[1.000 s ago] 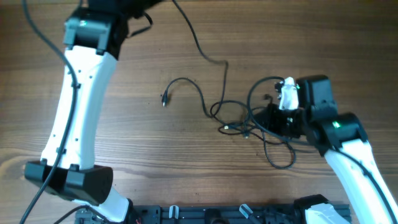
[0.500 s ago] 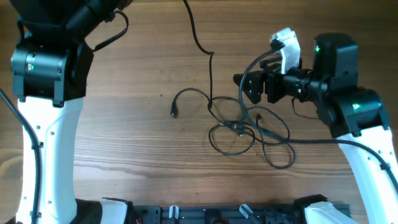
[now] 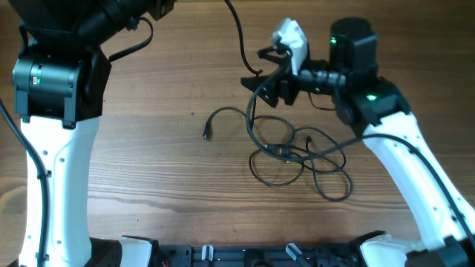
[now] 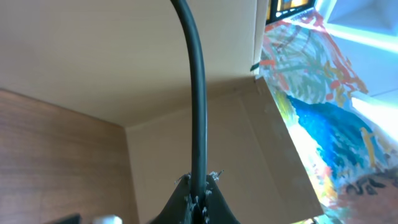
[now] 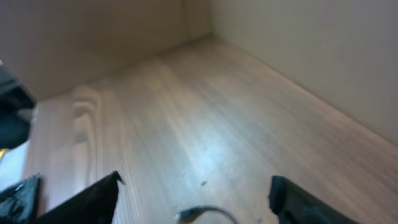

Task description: Untangle cables

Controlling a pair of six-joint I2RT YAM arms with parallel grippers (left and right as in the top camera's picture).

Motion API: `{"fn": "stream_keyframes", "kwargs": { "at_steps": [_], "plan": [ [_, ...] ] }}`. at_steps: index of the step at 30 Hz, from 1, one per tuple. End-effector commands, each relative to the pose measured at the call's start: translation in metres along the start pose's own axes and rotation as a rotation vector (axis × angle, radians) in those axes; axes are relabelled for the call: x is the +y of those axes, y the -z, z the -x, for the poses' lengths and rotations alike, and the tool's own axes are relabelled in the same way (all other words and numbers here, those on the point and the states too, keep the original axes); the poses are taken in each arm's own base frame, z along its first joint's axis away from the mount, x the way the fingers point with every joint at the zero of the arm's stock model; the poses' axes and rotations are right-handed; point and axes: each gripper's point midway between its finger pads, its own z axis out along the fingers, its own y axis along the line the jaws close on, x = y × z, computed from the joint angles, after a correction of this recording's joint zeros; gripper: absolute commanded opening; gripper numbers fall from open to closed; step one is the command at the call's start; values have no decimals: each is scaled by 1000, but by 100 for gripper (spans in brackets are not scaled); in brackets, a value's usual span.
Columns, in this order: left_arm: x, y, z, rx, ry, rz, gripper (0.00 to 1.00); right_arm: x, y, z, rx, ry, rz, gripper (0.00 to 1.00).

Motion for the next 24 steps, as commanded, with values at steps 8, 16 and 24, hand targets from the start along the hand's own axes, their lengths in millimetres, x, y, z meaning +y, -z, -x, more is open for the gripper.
{"fn": "stream_keyframes", "kwargs": {
  "at_steps": [8,16,24],
  "plan": [
    [78,25,26,-214,-73,401,24,-10,22,29,-81,-292,-112,4],
    [197,37,18,-102,-163,856,100,11,100,100,-60,-418,-305,4],
    [245,33,2,34,-157,976,100,5,118,119,29,-378,-398,4]
  ]
}}
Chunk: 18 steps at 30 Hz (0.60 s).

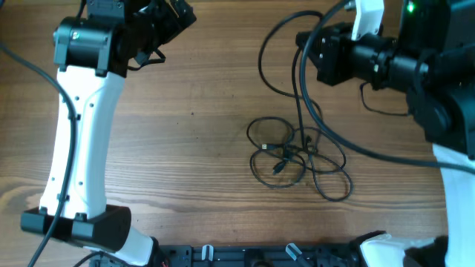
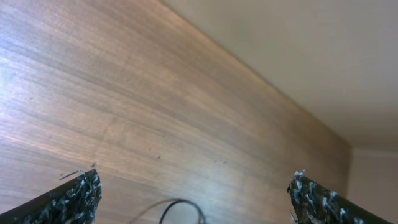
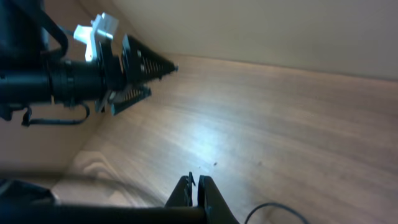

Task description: Untangle cables

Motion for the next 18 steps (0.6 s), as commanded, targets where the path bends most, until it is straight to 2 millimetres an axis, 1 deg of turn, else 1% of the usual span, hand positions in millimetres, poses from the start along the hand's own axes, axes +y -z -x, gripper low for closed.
{"fn": "stream_keyframes", "kwargs": {
  "at_steps": [1,4,5,6,7,9,11,13,15,17,18],
  "plan": [
    [8,-8,-2,18,-52,42,100,-15,-5,32,-83,64,-90,4],
    [12,-9,-7,36,-54,58,100,-31,4,68,-212,144,-223,4],
    [13,-9,-7,37,-53,59,100,-37,5,79,-250,200,-269,4],
    [12,-9,-8,39,-55,58,100,-45,3,89,-270,284,-323,4],
    [12,-9,-8,39,-55,58,100,-49,1,91,-273,299,-343,4],
    [11,-9,-8,39,-56,57,100,-59,-10,92,-256,338,-380,4],
    [11,-9,-8,39,-56,57,100,-75,-23,92,-235,337,-434,4],
    [11,-9,-8,39,-56,58,100,-92,-28,93,-226,321,-501,4],
    [11,-9,-8,39,-56,58,100,-112,-24,94,-223,291,-553,4],
    [11,-9,-8,39,-56,58,100,-134,-12,96,-228,248,-597,4],
    [11,-9,-8,39,-56,58,100,-149,-3,97,-231,219,-629,4]
  ]
}}
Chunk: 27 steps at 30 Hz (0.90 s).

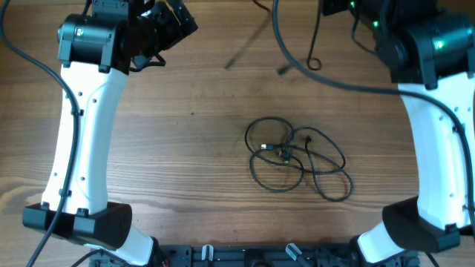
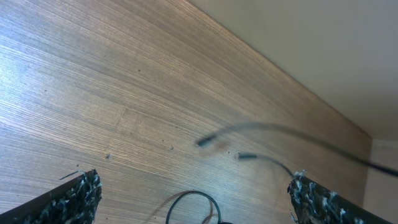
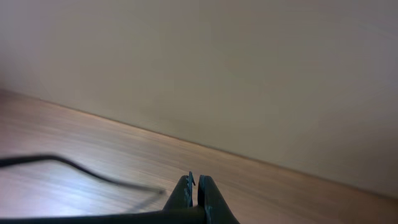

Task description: Untangle cables

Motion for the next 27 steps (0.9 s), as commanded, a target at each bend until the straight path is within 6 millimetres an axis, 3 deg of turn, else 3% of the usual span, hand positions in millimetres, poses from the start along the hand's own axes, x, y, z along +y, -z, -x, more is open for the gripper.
{"fn": "stream_keyframes", "kwargs": {
  "at_steps": [1,6,11,16,20,22,25,26,27],
  "plan": [
    [2,-4,1,-4,-25,16,100,-68,13,0,-5,-73,-170,4],
    [3,-4,-1,3,-24,21,100,-160,31,-29,50,-187,-263,4],
    [3,-4,-1,6,-24,22,100,-254,61,-57,40,-339,-355,4],
    [2,-4,-2,10,-24,16,100,-318,63,-88,53,-427,-446,4],
    [2,-4,-2,10,-24,16,100,-374,41,-141,123,-566,-586,4],
    [1,-4,-3,15,-24,10,100,-406,23,-192,194,-683,-661,4],
    [0,-4,-4,22,-24,6,100,-427,-5,-257,301,-798,-673,5],
    [1,-4,-5,24,-24,8,100,-428,-16,-280,349,-823,-656,25],
    [1,-4,-5,26,-23,10,100,-423,-28,-300,395,-850,-619,61]
  ]
}}
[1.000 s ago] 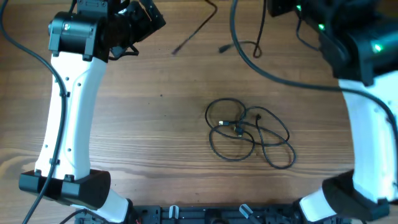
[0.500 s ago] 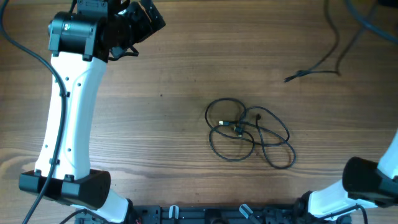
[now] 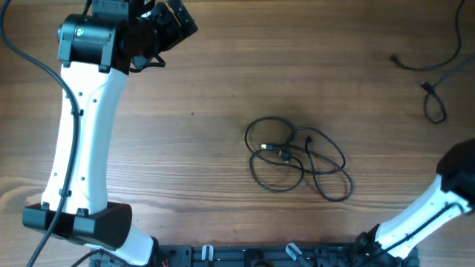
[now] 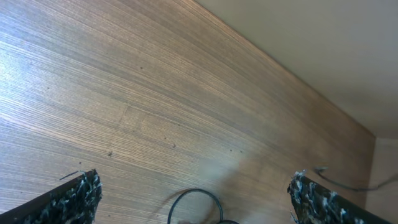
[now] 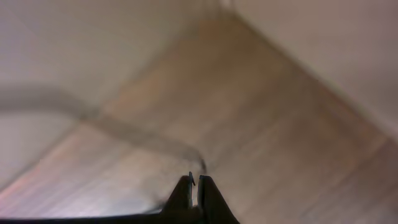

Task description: Untangle cables

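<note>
A tangle of thin black cables (image 3: 297,157) lies in loops at the middle of the table. One separate black cable (image 3: 430,80) trails at the far upper right, its ends loose. The left gripper (image 3: 177,21) is at the top left, and in its wrist view the left gripper (image 4: 194,178) stands wide open over bare wood, with a cable loop (image 4: 196,203) below it. The right gripper (image 5: 195,180) is shut, its view blurred, with a black cable running from its jaws. In the overhead view only the right arm's lower part (image 3: 449,196) shows.
A brown wooden table (image 3: 185,163) carries everything. Beige walls (image 4: 311,43) border the far side of the table. The left arm (image 3: 82,133) stretches along the left side. Black fittings (image 3: 252,256) line the front edge.
The right arm has swung off to the right, out of the overhead view. The cable it holds now trails at the far upper right instead of the top middle. The left gripper has not moved.
First the left gripper was shut on a raised cable and the right was open by the tangle. Then the left stood open at the top left and the right was shut on a cable rising from the tangle. Later that cable hung free, and now it is far right.
</note>
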Controlling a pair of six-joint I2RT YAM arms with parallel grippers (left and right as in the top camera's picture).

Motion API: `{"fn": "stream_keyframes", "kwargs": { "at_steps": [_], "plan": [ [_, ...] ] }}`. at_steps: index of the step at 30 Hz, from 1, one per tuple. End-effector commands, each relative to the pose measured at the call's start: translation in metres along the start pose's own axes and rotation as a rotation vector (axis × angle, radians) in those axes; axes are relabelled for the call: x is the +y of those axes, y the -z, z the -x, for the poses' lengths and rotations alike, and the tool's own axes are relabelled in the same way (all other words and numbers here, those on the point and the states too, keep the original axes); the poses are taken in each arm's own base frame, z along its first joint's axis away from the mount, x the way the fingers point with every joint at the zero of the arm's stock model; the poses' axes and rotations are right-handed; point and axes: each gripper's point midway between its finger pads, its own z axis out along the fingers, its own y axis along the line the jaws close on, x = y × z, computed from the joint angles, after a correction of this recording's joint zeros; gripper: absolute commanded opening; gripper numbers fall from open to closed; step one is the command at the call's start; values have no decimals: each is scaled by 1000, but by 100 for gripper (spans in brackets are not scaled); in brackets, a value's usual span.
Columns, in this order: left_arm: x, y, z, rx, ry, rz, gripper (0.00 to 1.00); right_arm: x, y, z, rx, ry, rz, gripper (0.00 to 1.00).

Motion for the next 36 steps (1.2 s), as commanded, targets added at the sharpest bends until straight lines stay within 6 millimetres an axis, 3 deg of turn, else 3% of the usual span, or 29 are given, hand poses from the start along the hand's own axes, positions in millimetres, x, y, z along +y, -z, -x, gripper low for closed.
{"fn": "stream_keyframes", "kwargs": {
  "at_steps": [1,2,5,7,9,12,15,19,24,30,36],
  "plan": [
    [0,-4,-3,17,-20,4,100,-16,-47,-39,142,-84,-4,88],
    [0,-4,-4,20,-20,6,100,-15,-54,-48,175,-91,9,100],
    [0,-4,-5,25,-20,2,100,-15,-49,-48,180,-96,10,100],
    [-2,-4,-6,31,-20,-5,100,-9,-29,-34,140,-114,25,100],
    [-3,-4,-7,36,-20,-10,100,14,3,-19,98,-99,129,100],
    [-4,-4,-8,42,-49,-18,100,82,80,-8,57,36,465,100],
    [-15,-4,-23,94,-122,-56,99,146,161,-26,48,208,701,100],
    [-35,-4,-54,153,-173,-73,98,193,208,-59,97,290,778,99],
    [-62,-1,-86,201,-214,-112,98,229,219,-96,238,258,827,100],
    [-81,2,-115,240,-257,-137,96,242,216,-116,266,318,774,100],
    [-71,3,-126,271,-158,-65,95,245,217,-123,287,329,765,100]
  ]
}}
